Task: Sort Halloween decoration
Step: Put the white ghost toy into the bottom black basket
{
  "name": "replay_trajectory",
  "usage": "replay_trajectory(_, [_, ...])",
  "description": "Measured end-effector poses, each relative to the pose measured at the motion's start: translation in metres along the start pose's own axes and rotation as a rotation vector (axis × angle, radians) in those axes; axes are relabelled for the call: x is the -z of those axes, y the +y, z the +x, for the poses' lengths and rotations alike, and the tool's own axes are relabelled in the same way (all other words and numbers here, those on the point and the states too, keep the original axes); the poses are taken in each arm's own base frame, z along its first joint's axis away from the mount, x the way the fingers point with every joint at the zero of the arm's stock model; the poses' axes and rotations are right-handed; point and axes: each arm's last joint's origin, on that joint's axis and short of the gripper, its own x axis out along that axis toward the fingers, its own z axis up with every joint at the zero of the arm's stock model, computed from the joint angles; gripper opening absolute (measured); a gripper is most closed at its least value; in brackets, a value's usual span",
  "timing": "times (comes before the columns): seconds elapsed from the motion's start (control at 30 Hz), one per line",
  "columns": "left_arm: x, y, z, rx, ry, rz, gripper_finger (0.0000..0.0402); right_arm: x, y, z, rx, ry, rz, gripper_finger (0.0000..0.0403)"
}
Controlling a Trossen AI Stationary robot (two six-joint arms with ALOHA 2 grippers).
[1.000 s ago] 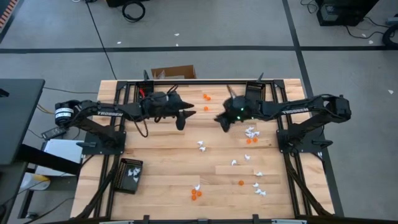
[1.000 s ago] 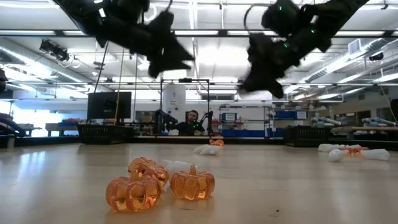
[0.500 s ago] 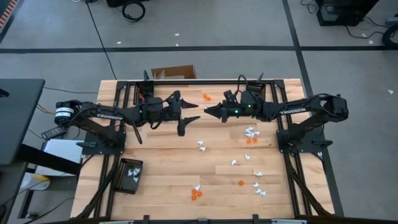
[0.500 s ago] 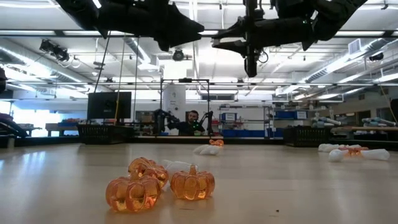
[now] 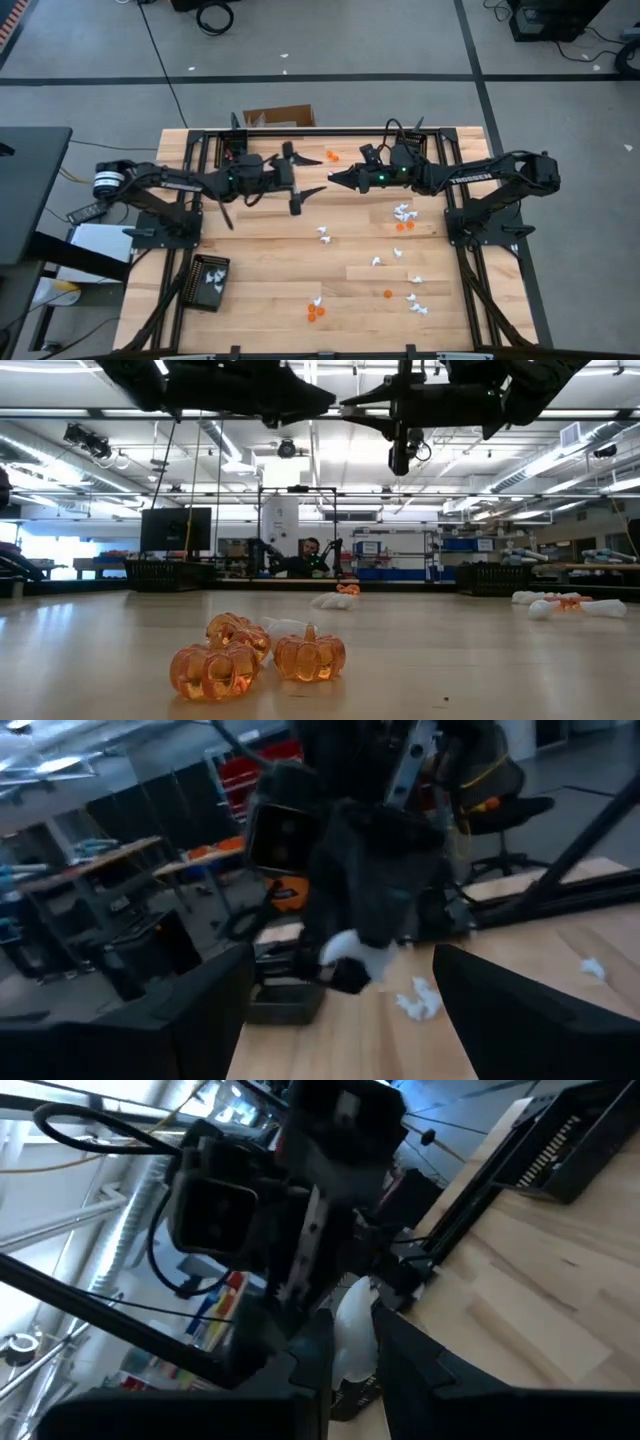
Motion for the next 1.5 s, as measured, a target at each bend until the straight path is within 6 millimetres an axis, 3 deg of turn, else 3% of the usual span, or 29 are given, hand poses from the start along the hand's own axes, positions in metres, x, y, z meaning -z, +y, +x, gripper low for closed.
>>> replay_trajectory(0.23, [-0.002, -0.004, 0.036, 0.076, -0.002, -0.012, 0.0318, -0.001, 0.002, 0.0, -0.022, -0.011, 0.019, 0.0067])
replay_trajectory(0.33, [-0.005, -0.002, 0.039, 0.063, -0.011, -0.007, 0.0317, -0.002, 0.003, 0.0, -0.03, -0.018, 0.025, 0.0067])
replay_trajectory(1.03, [-0.003, 0.001, 0.034, 0.042, 0.076, 0.0, 0.0159, -0.003, 0.004, 0.0, -0.039, -0.022, 0.029, 0.0067])
replay_trajectory(1.5, [-0.005, 0.002, 0.034, 0.024, 0.057, 0.002, 0.0151, -0.003, 0.005, 0.0, -0.041, -0.025, 0.025, 0.0067])
